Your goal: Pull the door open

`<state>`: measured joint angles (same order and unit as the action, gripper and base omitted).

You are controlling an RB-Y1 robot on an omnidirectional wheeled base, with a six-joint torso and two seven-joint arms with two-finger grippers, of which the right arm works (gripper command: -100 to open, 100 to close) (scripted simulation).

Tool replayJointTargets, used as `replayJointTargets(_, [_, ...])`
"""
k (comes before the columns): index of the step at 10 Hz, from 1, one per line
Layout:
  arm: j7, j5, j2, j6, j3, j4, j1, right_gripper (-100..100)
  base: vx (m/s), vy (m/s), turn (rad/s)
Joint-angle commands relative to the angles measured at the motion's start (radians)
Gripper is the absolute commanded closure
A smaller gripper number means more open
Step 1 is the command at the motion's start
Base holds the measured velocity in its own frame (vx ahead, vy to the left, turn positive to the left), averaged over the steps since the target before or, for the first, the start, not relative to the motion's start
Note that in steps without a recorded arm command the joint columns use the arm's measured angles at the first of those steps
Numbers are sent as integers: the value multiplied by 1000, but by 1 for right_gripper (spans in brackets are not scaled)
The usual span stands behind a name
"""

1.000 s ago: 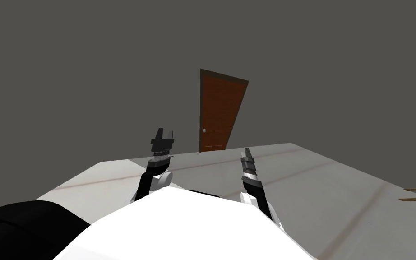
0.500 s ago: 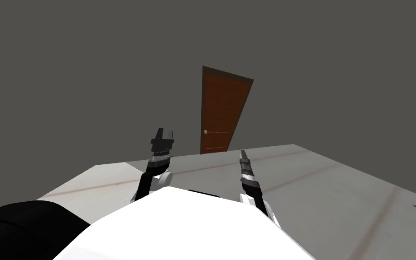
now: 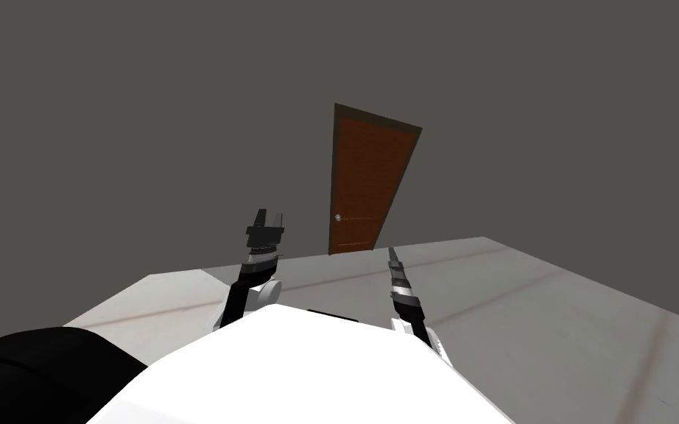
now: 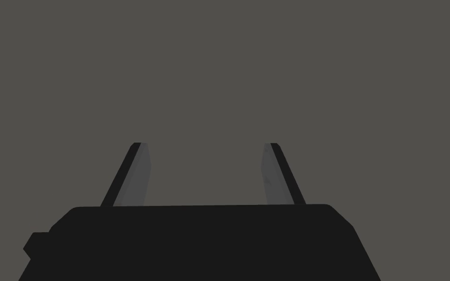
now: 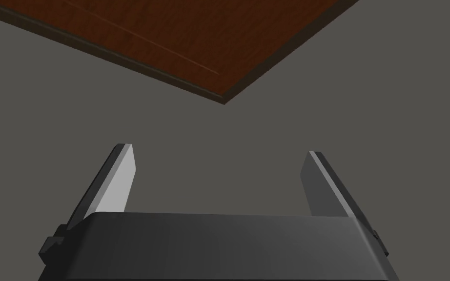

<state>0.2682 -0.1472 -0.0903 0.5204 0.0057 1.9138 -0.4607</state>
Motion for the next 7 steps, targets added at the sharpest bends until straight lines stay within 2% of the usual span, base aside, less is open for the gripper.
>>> replayJointTargets(1, [25,-10,-5,16,-2,-33,9,-100,118,89,4])
replayJointTargets(4, [92,-41,-19,53,-4,-112,26,-100,139,119,1])
replayJointTargets(7, [134,-60,-26,76,-6,-160,37,-100,128,92,0])
